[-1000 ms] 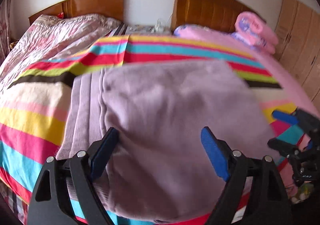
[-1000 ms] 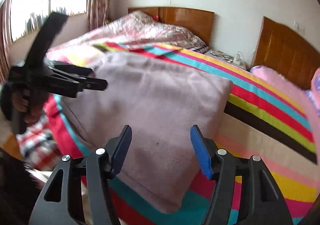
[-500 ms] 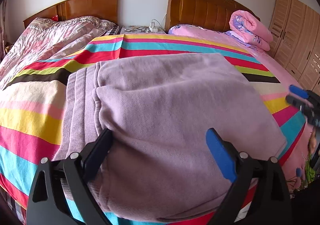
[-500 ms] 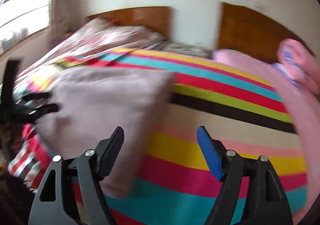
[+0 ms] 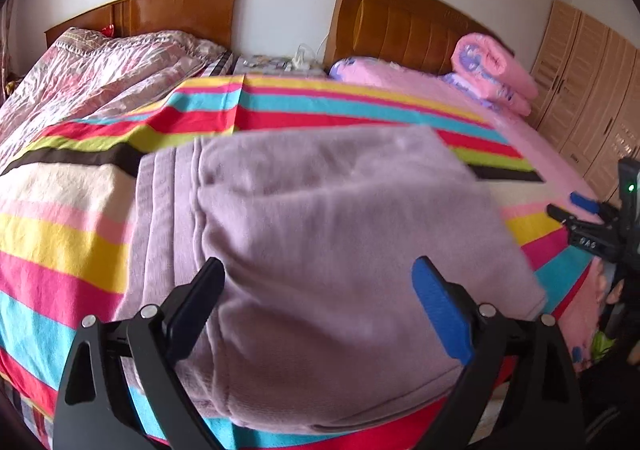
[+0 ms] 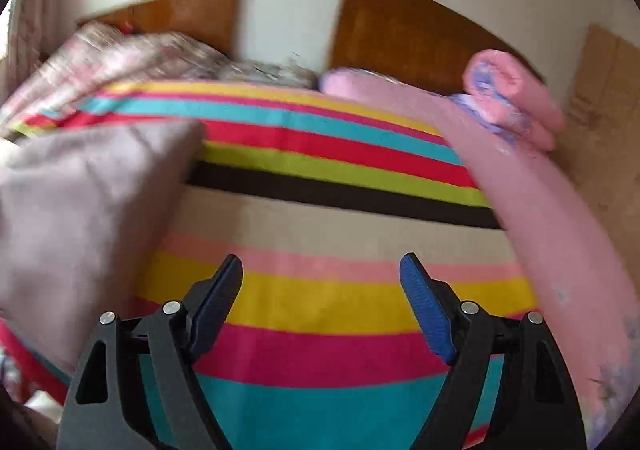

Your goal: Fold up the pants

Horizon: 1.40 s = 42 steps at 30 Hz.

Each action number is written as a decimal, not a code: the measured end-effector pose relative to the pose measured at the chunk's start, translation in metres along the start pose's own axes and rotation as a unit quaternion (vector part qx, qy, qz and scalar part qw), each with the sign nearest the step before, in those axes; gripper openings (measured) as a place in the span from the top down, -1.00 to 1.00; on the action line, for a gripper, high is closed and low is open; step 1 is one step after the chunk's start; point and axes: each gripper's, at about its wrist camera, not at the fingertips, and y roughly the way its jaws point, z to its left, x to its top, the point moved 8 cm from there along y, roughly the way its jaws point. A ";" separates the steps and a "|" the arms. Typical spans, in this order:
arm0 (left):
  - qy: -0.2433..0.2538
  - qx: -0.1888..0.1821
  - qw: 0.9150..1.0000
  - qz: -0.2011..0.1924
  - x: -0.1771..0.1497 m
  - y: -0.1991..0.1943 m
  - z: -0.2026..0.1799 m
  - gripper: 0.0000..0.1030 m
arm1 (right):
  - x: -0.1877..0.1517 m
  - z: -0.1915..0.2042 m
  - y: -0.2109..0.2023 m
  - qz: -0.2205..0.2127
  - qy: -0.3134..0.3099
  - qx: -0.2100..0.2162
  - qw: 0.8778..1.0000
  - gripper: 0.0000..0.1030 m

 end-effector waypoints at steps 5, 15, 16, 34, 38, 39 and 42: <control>-0.016 0.023 1.000 -0.010 0.031 0.002 0.012 -0.88 | 0.010 0.111 -0.014 -0.027 -0.070 0.230 0.970 -0.55; -0.005 0.070 0.996 0.053 0.005 0.037 0.030 -0.90 | -0.023 0.171 -0.003 0.038 -0.152 0.315 0.936 -0.54; -0.011 0.074 0.995 0.061 0.007 0.036 0.032 -0.90 | -0.018 0.166 -0.001 0.040 -0.153 0.311 0.937 -0.54; -0.058 0.084 0.994 0.045 0.052 0.075 0.067 -0.97 | 0.096 0.135 0.118 0.033 -0.116 0.322 0.939 -0.65; -0.079 0.081 0.993 0.036 0.052 0.075 0.073 -0.97 | 0.100 0.150 0.122 0.029 -0.127 0.338 0.932 -0.68; -0.081 0.082 0.993 0.038 0.051 0.076 0.073 -0.97 | 0.099 0.150 0.132 0.042 -0.129 0.329 0.935 -0.68; -0.077 0.085 0.993 0.036 0.052 0.074 0.071 -0.97 | 0.111 0.130 0.155 0.040 -0.096 0.272 0.957 -0.65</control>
